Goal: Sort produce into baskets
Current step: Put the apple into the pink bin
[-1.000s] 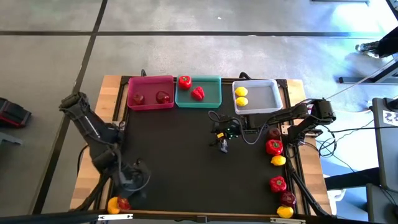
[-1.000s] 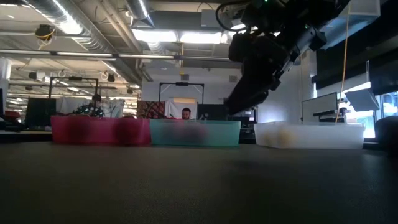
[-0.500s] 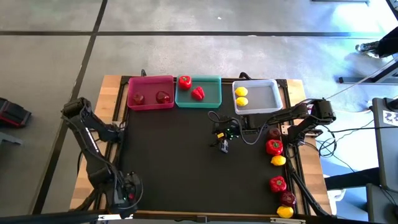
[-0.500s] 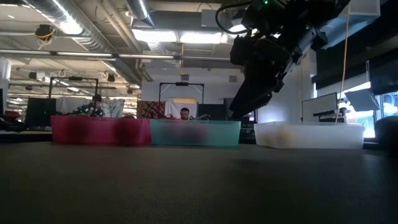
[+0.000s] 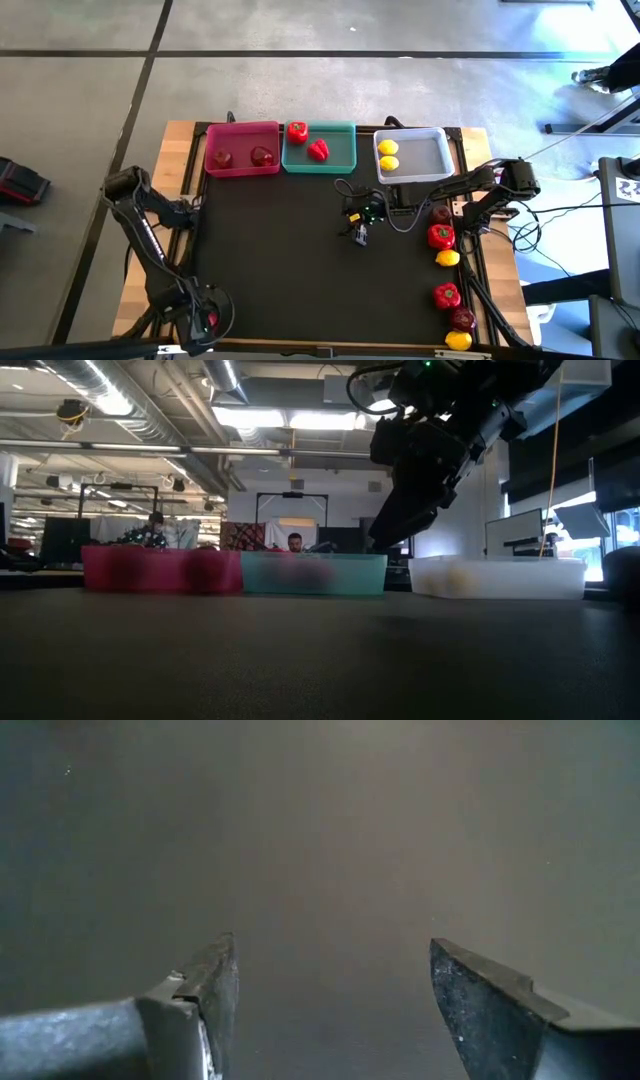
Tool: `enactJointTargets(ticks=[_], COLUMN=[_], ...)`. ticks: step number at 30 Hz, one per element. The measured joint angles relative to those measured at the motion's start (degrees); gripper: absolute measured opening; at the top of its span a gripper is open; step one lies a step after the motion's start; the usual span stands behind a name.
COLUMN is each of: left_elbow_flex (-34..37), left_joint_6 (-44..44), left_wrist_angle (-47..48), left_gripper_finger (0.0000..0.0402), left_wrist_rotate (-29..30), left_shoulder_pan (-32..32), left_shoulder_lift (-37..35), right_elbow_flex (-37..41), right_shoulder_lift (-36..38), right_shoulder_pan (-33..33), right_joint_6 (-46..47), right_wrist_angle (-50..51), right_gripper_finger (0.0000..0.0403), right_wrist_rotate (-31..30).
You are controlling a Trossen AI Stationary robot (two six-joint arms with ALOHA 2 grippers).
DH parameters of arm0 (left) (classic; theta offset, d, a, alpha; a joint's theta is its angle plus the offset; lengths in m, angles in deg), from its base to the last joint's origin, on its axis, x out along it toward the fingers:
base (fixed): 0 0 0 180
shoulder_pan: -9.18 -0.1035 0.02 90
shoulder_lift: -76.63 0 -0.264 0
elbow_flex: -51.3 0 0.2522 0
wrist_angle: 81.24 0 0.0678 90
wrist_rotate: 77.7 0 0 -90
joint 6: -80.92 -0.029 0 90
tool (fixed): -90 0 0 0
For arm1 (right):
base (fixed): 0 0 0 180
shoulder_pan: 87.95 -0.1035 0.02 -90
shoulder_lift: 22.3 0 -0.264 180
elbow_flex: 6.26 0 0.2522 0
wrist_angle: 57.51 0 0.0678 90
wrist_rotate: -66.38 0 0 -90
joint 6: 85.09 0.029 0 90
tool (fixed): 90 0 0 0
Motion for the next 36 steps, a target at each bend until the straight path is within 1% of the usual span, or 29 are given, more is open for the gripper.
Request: enactJointTargets(ticks=[5,11,13,18,28,32,36], left_elbow_flex=[0.02,0.02,0.02,0.01,0.02,0.02,-0.94], left_joint_6=[0.46,-0.28,-1.06,-1.28,-1.07,-0.95,-2.53], left_wrist_angle=[0.49,0.63,0.60,0.84,1.02,1.63,4.40], left_gripper_finger=[0.0106,0.0028,0.0010,0.0010,0.0002,0.0000,0.0000], left_wrist_rotate=[-0.26,-0.28,0.12,2.37,2.86,3.03,4.56], left_shoulder_pan=[0.00,-0.02,-0.02,-0.02,-0.24,-1.38,-3.38], left_shoulder_lift=[0.07,0.07,0.07,0.07,-0.41,-2.17,-3.54], right_elbow_flex=[-0.01,-0.01,-0.01,-0.01,-0.01,-0.01,-0.03], right_shoulder_lift=[0.01,0.02,0.02,0.02,0.02,0.02,0.02], right_shoulder_pan=[0.00,0.00,0.00,0.00,0.00,0.00,0.00], right_joint_6=[-0.20,-0.20,-0.20,-0.20,-0.20,-0.42,-0.61], right_wrist_angle=[0.02,0.04,0.04,0.04,0.07,0.12,0.80], right_gripper_finger=[0.0260,0.0260,0.0260,0.0260,0.0260,0.0260,0.0260], right_wrist_rotate=[0.04,0.07,0.07,0.09,0.09,0.11,0.13])
